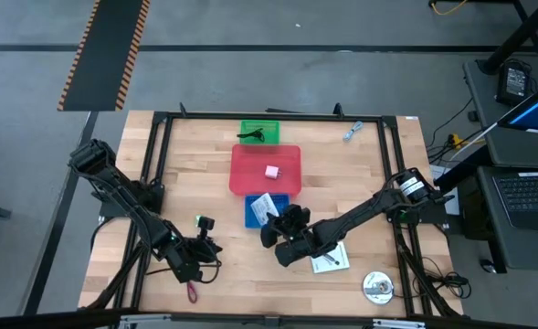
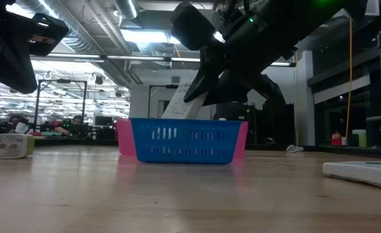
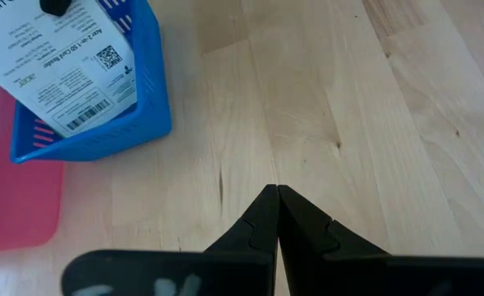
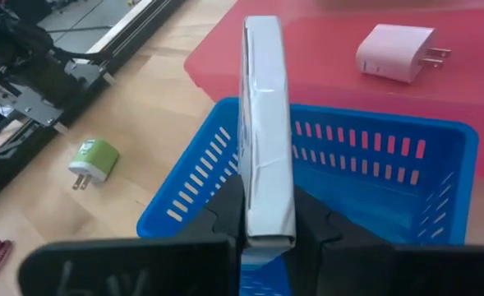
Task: Pick and place items into bin
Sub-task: Put the left white card reader box into the blue bin
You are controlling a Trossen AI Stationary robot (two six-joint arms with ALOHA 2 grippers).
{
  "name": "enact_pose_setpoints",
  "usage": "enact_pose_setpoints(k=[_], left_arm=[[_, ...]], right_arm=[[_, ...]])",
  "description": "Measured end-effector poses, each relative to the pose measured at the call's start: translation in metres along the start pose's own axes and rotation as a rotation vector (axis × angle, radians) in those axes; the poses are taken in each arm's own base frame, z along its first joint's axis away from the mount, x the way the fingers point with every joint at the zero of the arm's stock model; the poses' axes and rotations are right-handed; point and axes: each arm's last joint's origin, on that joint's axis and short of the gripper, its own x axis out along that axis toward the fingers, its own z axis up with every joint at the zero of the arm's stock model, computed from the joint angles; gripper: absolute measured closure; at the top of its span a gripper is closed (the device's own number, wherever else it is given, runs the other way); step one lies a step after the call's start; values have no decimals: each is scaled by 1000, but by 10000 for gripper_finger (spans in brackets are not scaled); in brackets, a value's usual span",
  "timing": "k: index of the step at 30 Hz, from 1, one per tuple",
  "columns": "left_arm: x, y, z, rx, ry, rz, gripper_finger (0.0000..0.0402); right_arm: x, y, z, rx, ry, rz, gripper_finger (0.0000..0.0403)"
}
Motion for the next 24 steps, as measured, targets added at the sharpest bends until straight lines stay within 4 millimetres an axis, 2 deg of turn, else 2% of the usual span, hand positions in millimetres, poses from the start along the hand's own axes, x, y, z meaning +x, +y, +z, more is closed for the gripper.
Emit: enact_pose_setpoints(k=[14, 24], left_arm=[[0, 0, 0, 0, 0, 0, 398], [0, 0, 0, -3, 0, 0, 398]], right_arm=[[1, 0, 1, -62, -5, 1, 353], [1, 0, 5, -57, -116, -26, 353]])
